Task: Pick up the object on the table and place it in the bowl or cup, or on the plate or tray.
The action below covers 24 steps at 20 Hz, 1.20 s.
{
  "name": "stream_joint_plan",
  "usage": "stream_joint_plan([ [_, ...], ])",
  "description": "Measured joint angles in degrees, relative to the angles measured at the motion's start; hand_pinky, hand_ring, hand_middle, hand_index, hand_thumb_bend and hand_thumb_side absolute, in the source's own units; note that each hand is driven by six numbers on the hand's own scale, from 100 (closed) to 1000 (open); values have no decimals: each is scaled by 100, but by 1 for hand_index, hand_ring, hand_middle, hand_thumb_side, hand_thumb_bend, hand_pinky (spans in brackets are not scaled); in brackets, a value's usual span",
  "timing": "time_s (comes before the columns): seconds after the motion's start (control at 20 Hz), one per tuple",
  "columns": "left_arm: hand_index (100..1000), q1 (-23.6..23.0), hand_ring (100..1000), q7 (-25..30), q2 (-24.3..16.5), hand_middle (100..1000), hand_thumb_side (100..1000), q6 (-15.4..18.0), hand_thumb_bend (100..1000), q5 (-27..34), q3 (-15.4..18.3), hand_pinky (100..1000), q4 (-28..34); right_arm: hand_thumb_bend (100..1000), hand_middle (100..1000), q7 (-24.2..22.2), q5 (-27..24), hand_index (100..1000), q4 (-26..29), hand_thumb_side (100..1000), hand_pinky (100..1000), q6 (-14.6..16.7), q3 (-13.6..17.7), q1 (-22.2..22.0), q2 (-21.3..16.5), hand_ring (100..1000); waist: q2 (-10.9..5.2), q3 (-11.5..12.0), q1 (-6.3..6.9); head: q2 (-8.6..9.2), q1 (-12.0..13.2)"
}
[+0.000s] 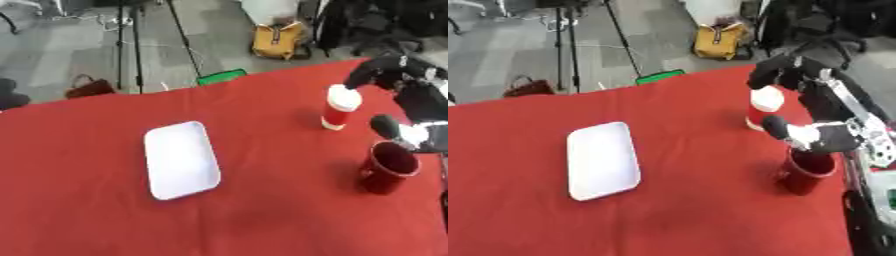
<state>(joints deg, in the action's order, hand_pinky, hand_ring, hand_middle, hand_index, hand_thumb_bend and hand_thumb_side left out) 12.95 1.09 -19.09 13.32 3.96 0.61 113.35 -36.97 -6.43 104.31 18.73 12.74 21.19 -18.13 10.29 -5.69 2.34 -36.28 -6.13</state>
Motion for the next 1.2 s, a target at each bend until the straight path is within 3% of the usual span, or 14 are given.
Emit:
stream_joint_plan([
  [0.45, 783, 0, 654, 6, 0, 672, 676, 5, 956, 0, 0, 746, 0, 527, 704, -53, 216, 819, -15, 412, 719, 26, 60, 4, -47, 718, 0, 5, -13, 0, -1],
  [0.55, 783, -3, 653, 11, 0, 673, 678, 1, 955, 0, 0, 746, 0, 557, 726, -74, 595, 834, -97, 434, 742, 200, 115, 21, -168, 738, -1, 8, -33, 0, 0],
  [0.75, 783, -20, 653, 28, -1, 673, 679, -12, 955, -14, -2, 746, 0, 577, 746, -35, 1596, 849, -631, 463, 765, 841, 194, 49, -538, 754, -1, 8, -52, 0, 5],
  [1.2, 784, -45, 653, 78, -5, 674, 683, -33, 955, -47, -5, 747, 1, 586, 771, 704, 3003, 878, -2069, 547, 800, 1585, 133, 9, -1131, 783, -1, 8, -73, -5, 7],
])
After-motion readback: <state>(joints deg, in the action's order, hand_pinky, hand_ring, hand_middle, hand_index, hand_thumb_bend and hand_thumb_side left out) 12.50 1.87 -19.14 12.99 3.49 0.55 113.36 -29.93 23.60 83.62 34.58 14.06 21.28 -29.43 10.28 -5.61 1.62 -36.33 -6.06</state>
